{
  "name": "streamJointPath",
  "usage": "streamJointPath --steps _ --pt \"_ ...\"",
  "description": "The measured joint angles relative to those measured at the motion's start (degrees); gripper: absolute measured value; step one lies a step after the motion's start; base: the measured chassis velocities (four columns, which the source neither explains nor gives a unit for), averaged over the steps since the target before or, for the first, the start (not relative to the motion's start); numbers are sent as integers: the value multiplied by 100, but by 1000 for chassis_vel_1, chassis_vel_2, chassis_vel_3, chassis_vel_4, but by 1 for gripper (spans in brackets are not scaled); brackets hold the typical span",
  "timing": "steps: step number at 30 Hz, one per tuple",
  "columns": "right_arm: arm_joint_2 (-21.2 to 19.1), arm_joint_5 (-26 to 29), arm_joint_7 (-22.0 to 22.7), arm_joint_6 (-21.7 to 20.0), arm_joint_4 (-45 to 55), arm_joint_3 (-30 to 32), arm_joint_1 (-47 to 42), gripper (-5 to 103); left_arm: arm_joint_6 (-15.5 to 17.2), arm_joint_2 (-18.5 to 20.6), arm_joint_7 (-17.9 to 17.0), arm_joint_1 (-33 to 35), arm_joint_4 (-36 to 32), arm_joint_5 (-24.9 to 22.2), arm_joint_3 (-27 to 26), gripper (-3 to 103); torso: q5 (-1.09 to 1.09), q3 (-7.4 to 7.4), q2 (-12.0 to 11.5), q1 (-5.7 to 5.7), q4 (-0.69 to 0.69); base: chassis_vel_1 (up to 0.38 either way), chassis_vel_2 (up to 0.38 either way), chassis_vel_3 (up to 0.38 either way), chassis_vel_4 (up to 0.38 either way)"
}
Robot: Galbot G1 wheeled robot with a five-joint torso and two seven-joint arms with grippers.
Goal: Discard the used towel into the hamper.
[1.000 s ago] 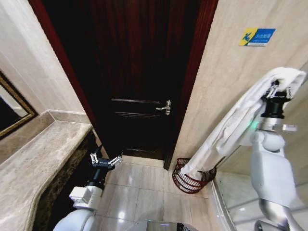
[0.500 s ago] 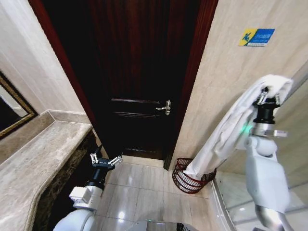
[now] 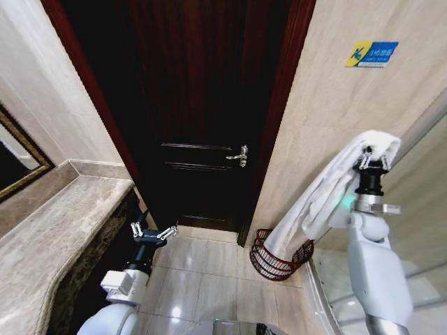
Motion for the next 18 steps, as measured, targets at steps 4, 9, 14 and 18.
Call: streamJointPath --steps 4,9,14,18 --pt "35 44 -13 46 -216 -2 -25 11 0 0 0 0 0 0 0 93 1 0 0 0 0 0 0 0 0" --pt "70 79 -13 76 -323 -39 -56 11 0 0 0 0 0 0 0 93 1 0 0 0 0 0 0 0 0" --pt "162 79 -12 89 -378 -70 -125 11 0 0 0 0 0 0 0 93 0 0 0 0 0 0 0 0 0" --pt "219 65 -13 115 -400 -105 -200 11 0 0 0 0 0 0 0 93 1 0 0 0 0 0 0 0 0"
